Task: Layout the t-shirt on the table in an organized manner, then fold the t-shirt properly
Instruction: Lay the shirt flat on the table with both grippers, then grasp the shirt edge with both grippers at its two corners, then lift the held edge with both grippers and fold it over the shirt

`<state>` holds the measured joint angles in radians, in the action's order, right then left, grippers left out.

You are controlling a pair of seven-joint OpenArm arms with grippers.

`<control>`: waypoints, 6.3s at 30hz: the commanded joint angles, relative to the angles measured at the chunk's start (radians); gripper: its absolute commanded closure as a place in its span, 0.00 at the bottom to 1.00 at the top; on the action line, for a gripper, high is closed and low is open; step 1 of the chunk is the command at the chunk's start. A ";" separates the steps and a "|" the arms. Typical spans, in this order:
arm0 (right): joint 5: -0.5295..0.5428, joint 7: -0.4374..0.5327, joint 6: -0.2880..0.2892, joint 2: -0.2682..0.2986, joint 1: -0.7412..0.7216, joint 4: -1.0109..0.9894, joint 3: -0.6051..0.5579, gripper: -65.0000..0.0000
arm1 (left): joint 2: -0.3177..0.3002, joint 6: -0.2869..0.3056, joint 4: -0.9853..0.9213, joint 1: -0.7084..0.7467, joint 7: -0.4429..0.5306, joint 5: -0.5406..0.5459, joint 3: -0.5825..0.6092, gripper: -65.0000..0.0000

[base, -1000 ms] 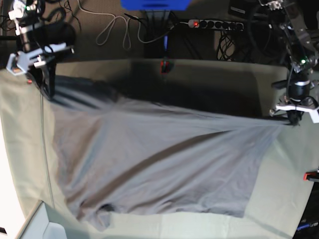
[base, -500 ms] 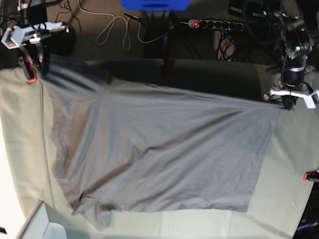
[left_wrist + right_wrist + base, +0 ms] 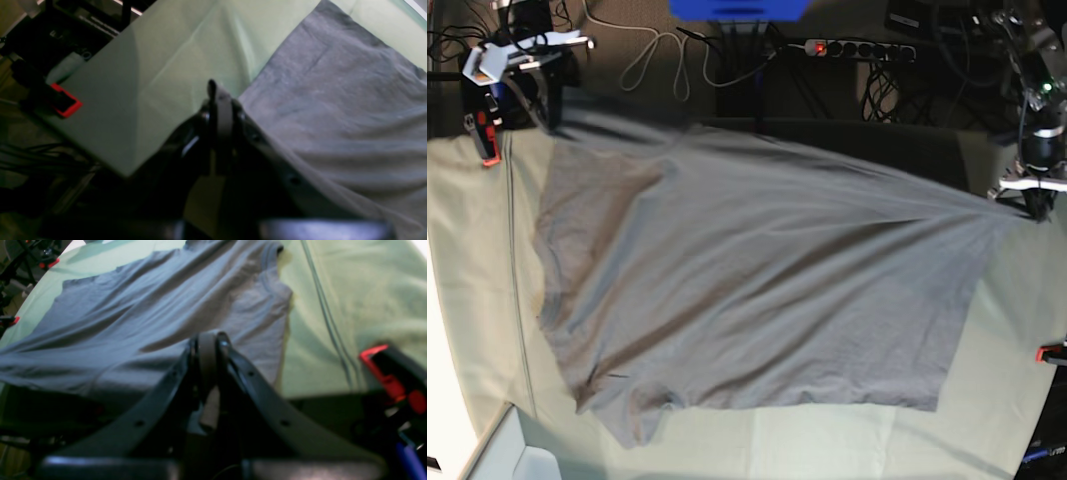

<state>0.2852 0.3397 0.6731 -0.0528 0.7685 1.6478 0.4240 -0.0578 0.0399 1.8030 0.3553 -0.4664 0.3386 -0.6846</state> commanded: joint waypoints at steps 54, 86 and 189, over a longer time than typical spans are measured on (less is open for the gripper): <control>-0.139 -0.614 0.025 0.144 -0.946 -0.390 -0.103 1.00 | -0.139 -0.005 -0.605 -0.511 0.030 -0.014 0.118 0.99; -0.241 -0.609 0.025 0.075 -0.650 -0.149 0.075 0.39 | -0.075 -0.005 -0.567 -0.322 -0.002 -0.003 0.108 0.22; -0.195 -0.620 0.025 0.093 -0.550 -0.027 0.273 1.00 | -0.142 -0.005 -0.187 -0.184 -0.105 -0.005 0.108 1.00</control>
<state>0.0795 -0.2974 0.6842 0.0307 0.2131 1.6073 0.6914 -0.1852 0.0433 1.5932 0.1753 -0.5964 0.3344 -0.5686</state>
